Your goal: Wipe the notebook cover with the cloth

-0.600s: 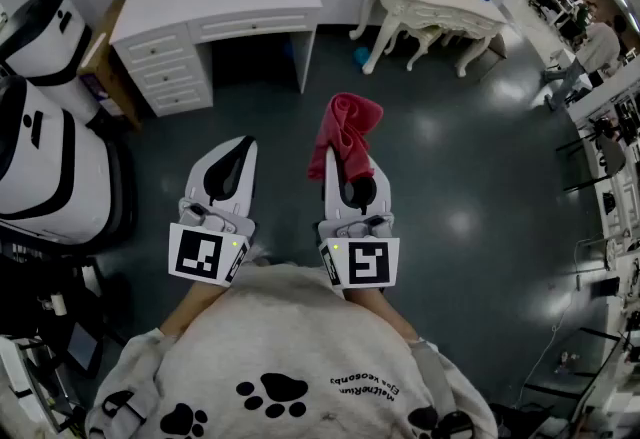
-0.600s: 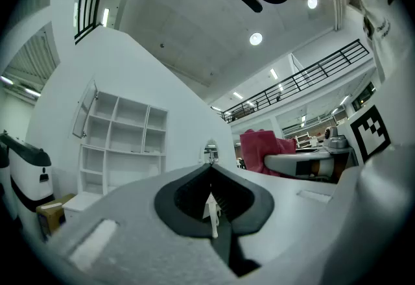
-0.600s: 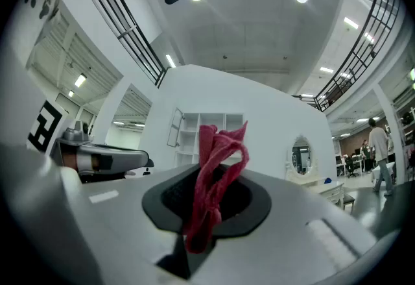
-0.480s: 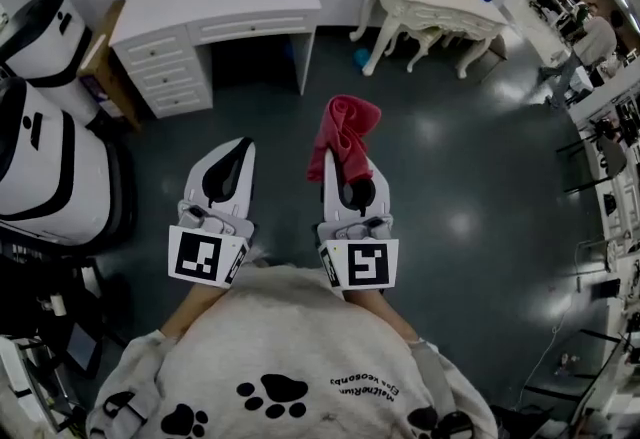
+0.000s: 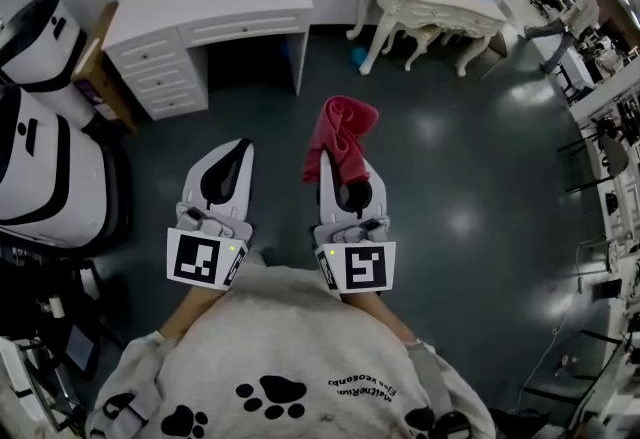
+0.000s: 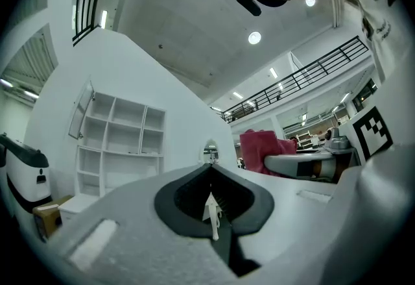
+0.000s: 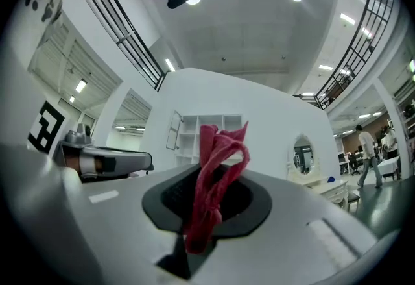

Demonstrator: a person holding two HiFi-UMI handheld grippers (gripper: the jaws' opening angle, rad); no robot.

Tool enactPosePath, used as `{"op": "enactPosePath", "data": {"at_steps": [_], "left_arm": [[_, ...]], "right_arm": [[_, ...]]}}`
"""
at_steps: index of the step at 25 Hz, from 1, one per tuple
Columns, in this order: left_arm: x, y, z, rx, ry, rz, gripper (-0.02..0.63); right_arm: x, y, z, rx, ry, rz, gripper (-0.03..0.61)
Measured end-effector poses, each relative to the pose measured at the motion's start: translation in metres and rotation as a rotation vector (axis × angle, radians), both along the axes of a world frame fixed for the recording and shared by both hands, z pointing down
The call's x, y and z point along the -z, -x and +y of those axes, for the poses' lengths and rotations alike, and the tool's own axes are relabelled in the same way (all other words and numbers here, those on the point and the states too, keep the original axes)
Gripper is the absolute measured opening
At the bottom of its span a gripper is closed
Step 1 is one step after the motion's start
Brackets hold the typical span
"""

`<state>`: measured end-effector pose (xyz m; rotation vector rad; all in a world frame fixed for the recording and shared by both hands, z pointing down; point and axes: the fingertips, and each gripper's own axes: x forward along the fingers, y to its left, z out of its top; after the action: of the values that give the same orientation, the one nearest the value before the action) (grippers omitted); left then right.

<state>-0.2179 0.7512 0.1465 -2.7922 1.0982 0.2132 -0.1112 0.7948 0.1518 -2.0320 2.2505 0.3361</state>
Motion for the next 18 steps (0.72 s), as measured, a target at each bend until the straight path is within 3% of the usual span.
{"op": "enactPosePath", "data": {"at_steps": [10,18], "left_arm": [[-0.007,-0.007,-0.043,0.014,0.001,-0.007,-0.003],[-0.014,-0.017,-0.132,-0.016,0.005,0.01,-0.003]], "right_arm": [[-0.006,-0.005,-0.045,0.008,0.002,0.006,0.048],[-0.013,-0.011,-0.131,-0.01,0.013,0.018,0.048]]}}
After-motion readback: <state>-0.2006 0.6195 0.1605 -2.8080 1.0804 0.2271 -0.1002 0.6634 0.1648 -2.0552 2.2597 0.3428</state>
